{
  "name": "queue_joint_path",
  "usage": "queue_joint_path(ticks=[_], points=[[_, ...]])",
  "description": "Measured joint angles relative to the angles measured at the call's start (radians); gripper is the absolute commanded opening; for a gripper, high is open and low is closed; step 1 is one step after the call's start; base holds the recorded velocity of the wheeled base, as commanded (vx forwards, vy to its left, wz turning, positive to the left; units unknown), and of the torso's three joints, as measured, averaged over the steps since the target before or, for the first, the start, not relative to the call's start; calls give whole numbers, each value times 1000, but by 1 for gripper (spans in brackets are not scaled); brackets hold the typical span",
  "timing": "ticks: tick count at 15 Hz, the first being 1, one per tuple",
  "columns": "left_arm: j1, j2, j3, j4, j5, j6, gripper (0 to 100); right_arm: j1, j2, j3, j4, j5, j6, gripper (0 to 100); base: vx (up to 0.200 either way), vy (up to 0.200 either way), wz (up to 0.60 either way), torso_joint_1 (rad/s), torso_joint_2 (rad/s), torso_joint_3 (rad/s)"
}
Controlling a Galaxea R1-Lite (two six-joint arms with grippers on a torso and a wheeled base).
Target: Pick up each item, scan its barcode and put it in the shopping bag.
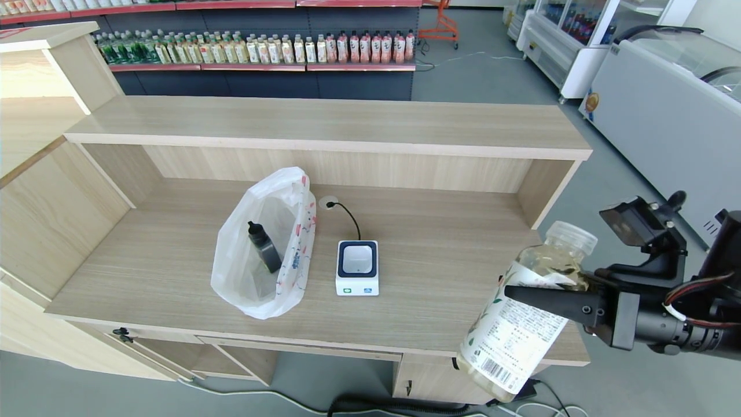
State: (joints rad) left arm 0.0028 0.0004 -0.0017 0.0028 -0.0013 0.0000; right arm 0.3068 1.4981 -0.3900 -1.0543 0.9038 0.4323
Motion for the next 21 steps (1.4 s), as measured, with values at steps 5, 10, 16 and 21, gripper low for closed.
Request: queue_joint_path(ticks=[5,10,16,21], points=[[0,0,0,0,0,0,100,39,-4,7,5,5,2,0,0,0,0,0,0,0],[0,0,0,0,1,0,100,95,13,4,1,5,2,0,0,0,0,0,0,0],[0,0,0,0,0,0,100,143,60,-4,-1,3,-3,0,0,0,0,0,0,0],[0,0,0,0,0,0,100,179,104,-5,-27,1,-4,0,0,0,0,0,0,0]])
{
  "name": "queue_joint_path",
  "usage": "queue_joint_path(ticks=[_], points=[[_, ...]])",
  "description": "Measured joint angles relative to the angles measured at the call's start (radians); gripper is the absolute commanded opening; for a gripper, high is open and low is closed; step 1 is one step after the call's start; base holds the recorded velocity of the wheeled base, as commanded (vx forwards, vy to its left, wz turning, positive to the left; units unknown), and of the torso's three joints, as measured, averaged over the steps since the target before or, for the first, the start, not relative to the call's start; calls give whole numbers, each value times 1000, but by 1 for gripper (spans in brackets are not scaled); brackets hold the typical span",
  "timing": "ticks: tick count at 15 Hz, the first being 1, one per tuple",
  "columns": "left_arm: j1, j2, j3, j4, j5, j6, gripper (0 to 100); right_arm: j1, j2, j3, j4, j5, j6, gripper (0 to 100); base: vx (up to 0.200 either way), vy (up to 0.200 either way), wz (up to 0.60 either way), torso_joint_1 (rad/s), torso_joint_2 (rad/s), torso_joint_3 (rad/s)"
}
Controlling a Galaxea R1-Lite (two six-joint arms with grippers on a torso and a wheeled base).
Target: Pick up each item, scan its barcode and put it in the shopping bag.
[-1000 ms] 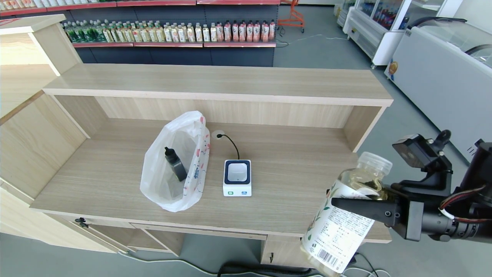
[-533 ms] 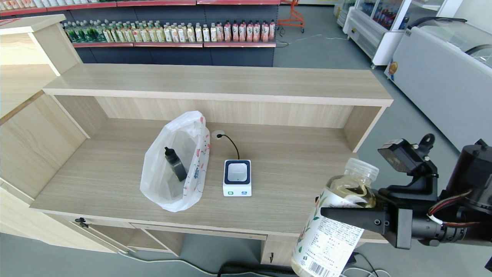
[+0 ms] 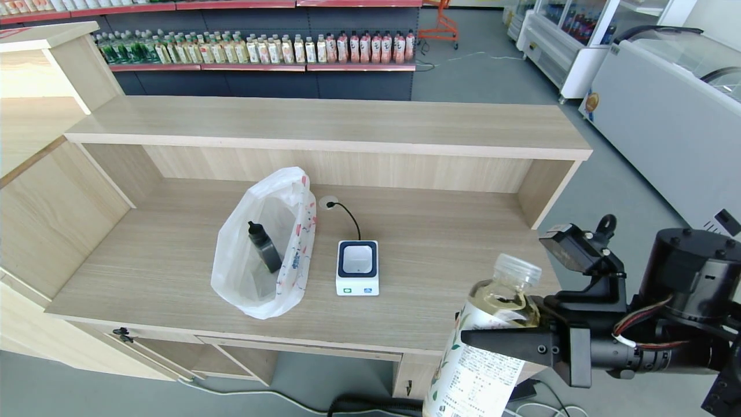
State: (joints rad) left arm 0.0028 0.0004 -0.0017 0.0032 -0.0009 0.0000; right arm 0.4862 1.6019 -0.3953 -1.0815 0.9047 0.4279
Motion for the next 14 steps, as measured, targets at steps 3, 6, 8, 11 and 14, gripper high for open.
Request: queue_joint_path(ticks=[3,6,8,11,14], points=[[0,0,0,0,0,0,100,2,14,0,-9,-1,0,0,0,0,0,0,0,0],[0,0,0,0,0,0,100,1,23,1,-9,-1,0,0,0,0,0,0,0,0],[0,0,0,0,0,0,100,-3,26,1,-10,-3,-11,0,0,0,0,0,0,0],[0,0,0,0,0,0,100,-37,32,-5,-9,-56,-181,0,0,0,0,0,0,0],[0,0,0,0,0,0,100,-121,49,-21,-5,-334,-554,0,0,0,0,0,0,0]])
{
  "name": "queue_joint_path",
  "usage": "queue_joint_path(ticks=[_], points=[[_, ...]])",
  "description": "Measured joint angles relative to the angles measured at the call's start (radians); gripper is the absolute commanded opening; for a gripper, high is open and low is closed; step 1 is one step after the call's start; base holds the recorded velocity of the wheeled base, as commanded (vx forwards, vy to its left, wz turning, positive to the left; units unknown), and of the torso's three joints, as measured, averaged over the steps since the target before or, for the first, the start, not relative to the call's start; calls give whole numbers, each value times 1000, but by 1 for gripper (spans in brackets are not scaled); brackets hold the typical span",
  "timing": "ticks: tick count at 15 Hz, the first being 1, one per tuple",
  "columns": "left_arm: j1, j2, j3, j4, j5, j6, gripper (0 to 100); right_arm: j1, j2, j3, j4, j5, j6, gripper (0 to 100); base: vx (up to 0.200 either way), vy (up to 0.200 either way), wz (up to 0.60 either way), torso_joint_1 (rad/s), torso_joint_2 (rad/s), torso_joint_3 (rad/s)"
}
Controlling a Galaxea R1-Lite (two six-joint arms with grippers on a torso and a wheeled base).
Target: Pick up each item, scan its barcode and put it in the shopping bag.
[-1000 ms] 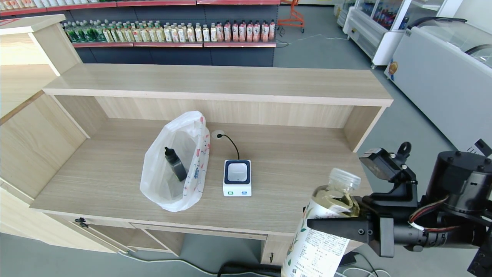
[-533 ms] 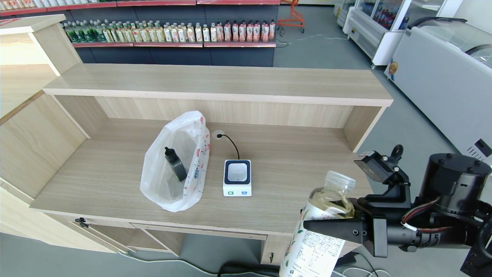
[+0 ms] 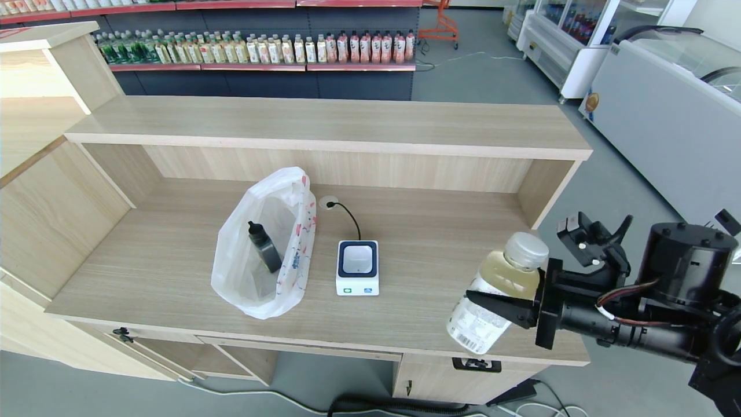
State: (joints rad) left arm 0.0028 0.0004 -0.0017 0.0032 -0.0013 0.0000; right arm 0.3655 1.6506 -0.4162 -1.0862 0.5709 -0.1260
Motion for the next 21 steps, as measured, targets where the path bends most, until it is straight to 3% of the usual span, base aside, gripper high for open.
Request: queue_joint_path(ticks=[1,4,7,13,18,21], points=[[0,0,0,0,0,0,100,-44,6,-3,-1,-69,-143,0,0,0,0,0,0,0],[0,0,0,0,0,0,100,-197,10,-6,-30,-125,-593,0,0,0,0,0,0,0],[0,0,0,0,0,0,100,-246,-11,-10,-98,-137,-799,0,0,0,0,0,0,0],[0,0,0,0,0,0,100,-233,74,-21,-452,-136,-883,0,0,0,0,0,0,0],[0,0,0,0,0,2,100,-210,116,-18,-466,-138,-889,0,0,0,0,0,0,0],[0,0,0,0,0,2,100,-195,118,-17,-467,-140,-889,0,0,200,0,-1,2,2]])
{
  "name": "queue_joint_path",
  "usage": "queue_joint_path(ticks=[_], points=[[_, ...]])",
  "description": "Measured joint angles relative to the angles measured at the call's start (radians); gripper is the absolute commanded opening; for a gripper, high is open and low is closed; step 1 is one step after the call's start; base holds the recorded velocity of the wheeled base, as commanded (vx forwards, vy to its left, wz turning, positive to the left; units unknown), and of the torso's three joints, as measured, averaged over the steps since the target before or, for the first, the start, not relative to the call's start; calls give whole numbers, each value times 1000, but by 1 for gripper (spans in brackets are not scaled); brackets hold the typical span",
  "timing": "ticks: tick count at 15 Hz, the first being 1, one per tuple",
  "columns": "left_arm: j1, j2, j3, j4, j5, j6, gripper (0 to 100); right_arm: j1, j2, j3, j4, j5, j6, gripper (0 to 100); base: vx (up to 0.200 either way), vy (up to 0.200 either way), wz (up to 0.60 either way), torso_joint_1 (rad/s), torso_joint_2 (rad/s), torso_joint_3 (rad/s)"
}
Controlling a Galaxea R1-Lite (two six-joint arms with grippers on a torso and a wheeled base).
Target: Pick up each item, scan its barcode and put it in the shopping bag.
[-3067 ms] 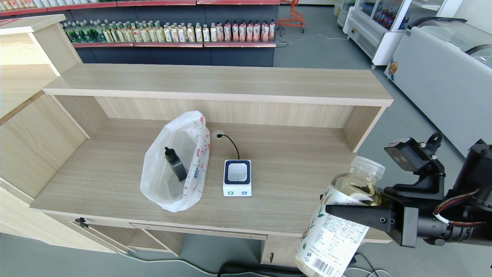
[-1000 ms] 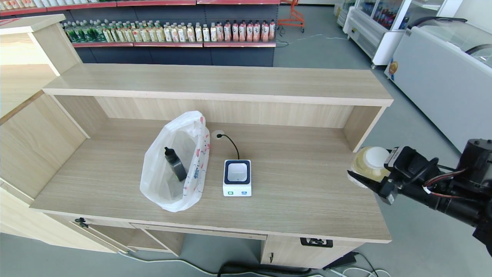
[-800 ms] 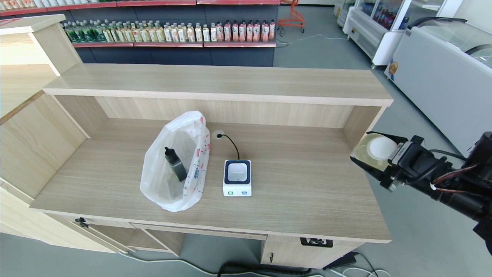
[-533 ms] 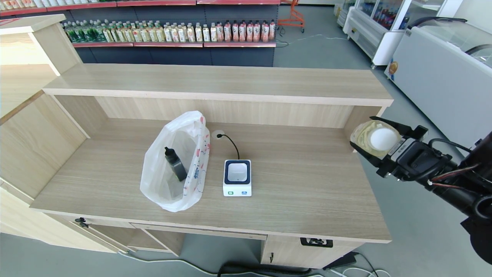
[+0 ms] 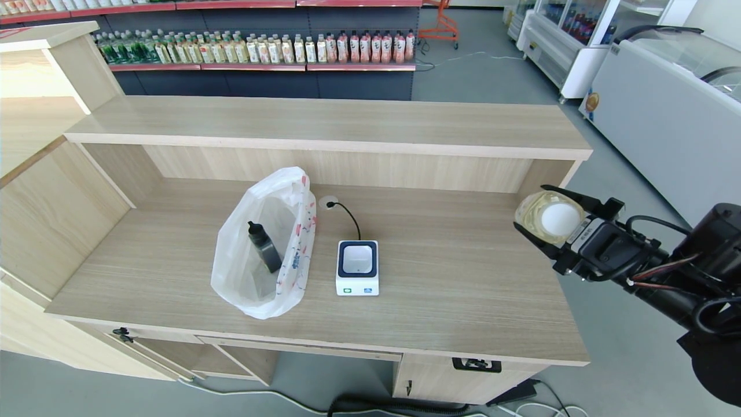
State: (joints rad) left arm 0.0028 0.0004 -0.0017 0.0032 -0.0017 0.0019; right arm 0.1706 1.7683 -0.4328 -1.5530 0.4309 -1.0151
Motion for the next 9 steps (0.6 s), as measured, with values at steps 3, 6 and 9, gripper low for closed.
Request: queue_joint_path(ticks=[3,6,9], points=[[0,0,0,0,0,0,100,5,-2,1,-1,1,0,0,0,200,0,-4,4,5],[-1,0,0,0,0,0,100,8,-2,-1,-2,1,1,0,0,200,0,9,2,1],[0,0,0,0,0,0,100,6,6,-6,-3,0,3,0,0,200,0,-1,2,1]])
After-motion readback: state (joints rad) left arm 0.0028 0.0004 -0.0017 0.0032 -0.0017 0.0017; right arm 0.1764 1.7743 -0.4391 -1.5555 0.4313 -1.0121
